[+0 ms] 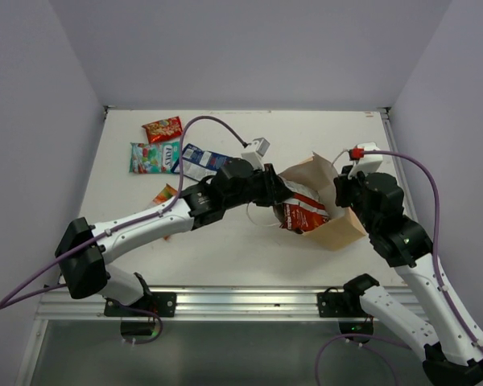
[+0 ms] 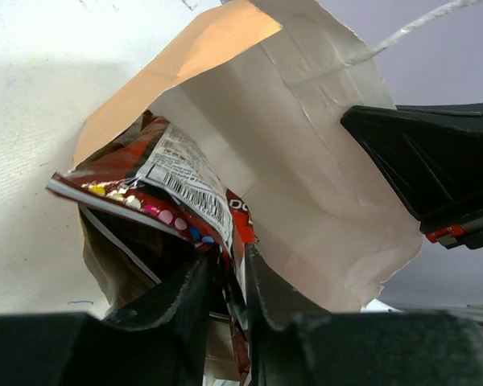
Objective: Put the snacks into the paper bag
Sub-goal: Place the snack in the paper bag.
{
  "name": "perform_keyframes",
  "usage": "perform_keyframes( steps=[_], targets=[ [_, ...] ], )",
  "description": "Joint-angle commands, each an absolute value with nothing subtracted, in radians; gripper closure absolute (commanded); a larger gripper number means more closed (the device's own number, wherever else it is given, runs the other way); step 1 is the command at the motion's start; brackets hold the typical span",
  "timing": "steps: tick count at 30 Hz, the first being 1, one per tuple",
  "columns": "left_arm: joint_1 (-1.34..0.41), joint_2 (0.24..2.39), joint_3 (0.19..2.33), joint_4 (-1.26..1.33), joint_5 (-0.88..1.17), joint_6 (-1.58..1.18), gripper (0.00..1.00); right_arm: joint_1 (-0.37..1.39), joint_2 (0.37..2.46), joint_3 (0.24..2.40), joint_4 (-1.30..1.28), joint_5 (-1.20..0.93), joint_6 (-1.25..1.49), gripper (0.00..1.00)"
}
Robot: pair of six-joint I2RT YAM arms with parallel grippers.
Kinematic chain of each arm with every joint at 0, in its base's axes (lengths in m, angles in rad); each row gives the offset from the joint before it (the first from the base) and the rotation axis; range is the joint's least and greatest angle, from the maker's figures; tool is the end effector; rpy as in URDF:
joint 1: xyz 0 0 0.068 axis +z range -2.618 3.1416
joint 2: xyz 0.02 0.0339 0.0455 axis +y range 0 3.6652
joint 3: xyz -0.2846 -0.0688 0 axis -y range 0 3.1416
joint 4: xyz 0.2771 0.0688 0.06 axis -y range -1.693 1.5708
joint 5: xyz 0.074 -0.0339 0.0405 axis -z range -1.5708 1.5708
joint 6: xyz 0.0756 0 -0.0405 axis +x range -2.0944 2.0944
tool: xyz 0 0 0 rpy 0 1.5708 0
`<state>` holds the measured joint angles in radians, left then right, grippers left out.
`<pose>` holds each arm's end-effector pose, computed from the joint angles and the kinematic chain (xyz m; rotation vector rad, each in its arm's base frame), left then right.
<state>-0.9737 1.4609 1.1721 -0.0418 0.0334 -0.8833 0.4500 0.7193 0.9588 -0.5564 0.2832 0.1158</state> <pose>0.2301 -0.3429 0.3264 0.1211 2.1175 -1.2338 0.1894 0.0680 0.3794 -0.1204 1.8726 0.1220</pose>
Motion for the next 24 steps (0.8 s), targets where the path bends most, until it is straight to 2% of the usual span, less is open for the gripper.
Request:
perform_keyframes(
  steps=[1, 9, 15, 19, 24],
  targets=[
    [-0.977, 1.424, 1.157, -0.023, -0.023, -0.907, 0.73, 0.453, 0.712, 0.966, -0.482, 0.253, 0.124, 1.0],
    [-0.977, 1.361, 1.192, -0.073, -0.067, -0.842, 0.4, 0.453, 0.733, 0.98, -0.494, 0.242, 0.115, 1.0],
    [-0.973, 1.315, 1.232, -0.189, -0.145, -0.781, 0.21, 0.453, 0.752, 0.989, -0.5, 0.215, 0.118, 1.0],
    [-0.928, 1.244, 1.206, -0.3, -0.186, -0.761, 0.13, 0.451, 0.767, 1.006, -0.514, 0.18, 0.121, 1.0],
    [-0.786, 1.116, 1.08, -0.353, -0.153, -0.767, 0.11, 0.451, 0.772, 1.006, -0.514, 0.155, 0.121, 1.0]
  ],
)
